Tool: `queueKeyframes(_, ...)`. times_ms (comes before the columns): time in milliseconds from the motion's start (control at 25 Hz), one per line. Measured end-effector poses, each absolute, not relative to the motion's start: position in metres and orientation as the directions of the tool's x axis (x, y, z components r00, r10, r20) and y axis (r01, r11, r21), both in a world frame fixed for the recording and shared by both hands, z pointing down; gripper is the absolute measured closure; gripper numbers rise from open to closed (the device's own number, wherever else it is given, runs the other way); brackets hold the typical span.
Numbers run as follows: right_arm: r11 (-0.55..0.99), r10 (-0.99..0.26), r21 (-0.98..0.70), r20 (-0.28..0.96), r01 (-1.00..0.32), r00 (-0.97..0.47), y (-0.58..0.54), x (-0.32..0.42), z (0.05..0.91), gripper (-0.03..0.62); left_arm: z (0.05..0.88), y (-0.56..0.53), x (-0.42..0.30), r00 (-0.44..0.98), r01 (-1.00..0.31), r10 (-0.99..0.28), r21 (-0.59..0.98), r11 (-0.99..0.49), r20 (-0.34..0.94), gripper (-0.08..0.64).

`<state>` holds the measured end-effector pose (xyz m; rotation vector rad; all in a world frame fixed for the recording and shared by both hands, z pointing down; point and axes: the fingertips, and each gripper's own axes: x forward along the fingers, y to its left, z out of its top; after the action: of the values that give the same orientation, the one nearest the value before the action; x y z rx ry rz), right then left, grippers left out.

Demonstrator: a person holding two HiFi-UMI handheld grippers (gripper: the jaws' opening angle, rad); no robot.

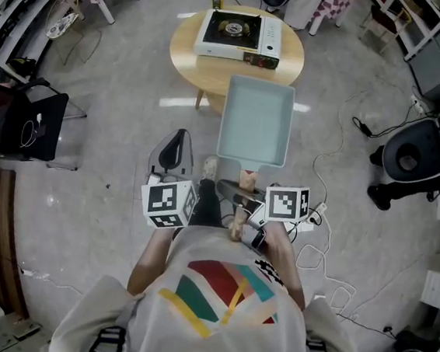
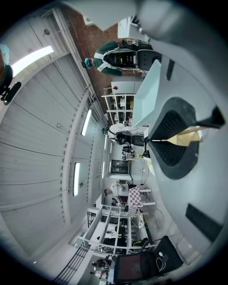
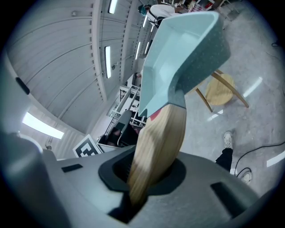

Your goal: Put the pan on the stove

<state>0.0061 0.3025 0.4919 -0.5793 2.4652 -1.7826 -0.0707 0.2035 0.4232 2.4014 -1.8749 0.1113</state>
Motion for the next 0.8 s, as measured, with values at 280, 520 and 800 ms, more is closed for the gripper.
queueKeyframes(280,0.279,-0.356,-0.916,0.181,-0.289,-0.917,0.257,0.008,0.49,0.568,0.424,0.156,-0.071,0.264,-0.965,-0.958,0.034,-0.262,0.113,0.554)
queueKeyframes(520,0.308,-0.372,-0.892,0.207,-0.331,-0.905,0.217,0.008,0.492,0.568,0.431,0.111,-0.063,0.304,-0.953,-0.944,0.036,-0.302,0.126,0.554)
queueKeyframes(800,0.283,-0.384,-0.898,0.216,-0.337,-0.898,0.169,0.018,0.487,0.568,0.416,0.057,-0.048,0.347,-0.938,-0.932,0.037,-0.345,0.101,0.554)
